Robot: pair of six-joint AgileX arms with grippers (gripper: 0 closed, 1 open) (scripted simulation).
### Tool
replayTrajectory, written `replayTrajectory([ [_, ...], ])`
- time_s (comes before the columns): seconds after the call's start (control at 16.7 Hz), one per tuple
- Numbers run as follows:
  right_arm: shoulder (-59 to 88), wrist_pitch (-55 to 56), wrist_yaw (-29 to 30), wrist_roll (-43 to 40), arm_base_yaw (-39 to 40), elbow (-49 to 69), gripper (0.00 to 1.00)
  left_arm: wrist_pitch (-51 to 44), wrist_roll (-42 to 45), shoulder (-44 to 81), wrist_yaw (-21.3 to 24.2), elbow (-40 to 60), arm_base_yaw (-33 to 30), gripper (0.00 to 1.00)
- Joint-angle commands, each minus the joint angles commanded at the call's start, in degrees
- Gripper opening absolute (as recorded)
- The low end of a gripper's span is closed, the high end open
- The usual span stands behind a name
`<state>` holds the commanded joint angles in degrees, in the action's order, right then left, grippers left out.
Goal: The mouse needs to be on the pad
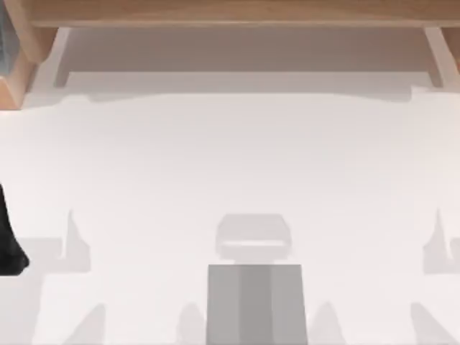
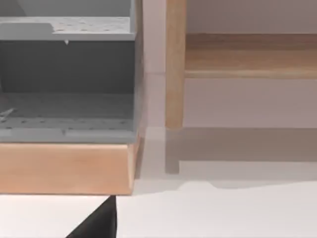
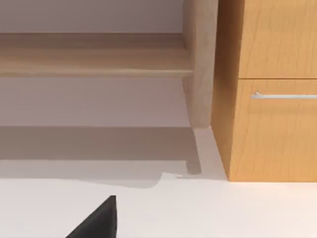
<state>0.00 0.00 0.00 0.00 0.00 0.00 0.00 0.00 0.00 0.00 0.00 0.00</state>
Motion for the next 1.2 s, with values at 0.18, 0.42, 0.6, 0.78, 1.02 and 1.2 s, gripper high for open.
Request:
replayTrajectory([
  [0.18,0.68,-0.56,0.05,-0.02,-0.23,0.66,1.0,0.0,0.0,0.0,0.0,0.0,0.0,1.0],
  [0.42,9.24,-7.51,0.2,-0.23,-2.54,8.73,1.0,0.0,0.0,0.0,0.0,0.0,0.0,1.0],
  [0.6,21.97,-16.45,0.18,-0.49,-5.17,18.7,1.0,0.0,0.0,0.0,0.0,0.0,0.0,1.0],
  [0.78,39.63,-27.46,0.12,-0.84,-8.21,30.04,1.0,0.0,0.0,0.0,0.0,0.0,0.0,1.0],
  [1.02,64.8,-42.23,0.17,-1.31,-12.3,44.69,1.0,0.0,0.0,0.0,0.0,0.0,0.0,1.0],
  [1.2,79.87,-51.56,0.2,-1.6,-14.97,54.4,1.0,0.0,0.0,0.0,0.0,0.0,0.0,1.0],
])
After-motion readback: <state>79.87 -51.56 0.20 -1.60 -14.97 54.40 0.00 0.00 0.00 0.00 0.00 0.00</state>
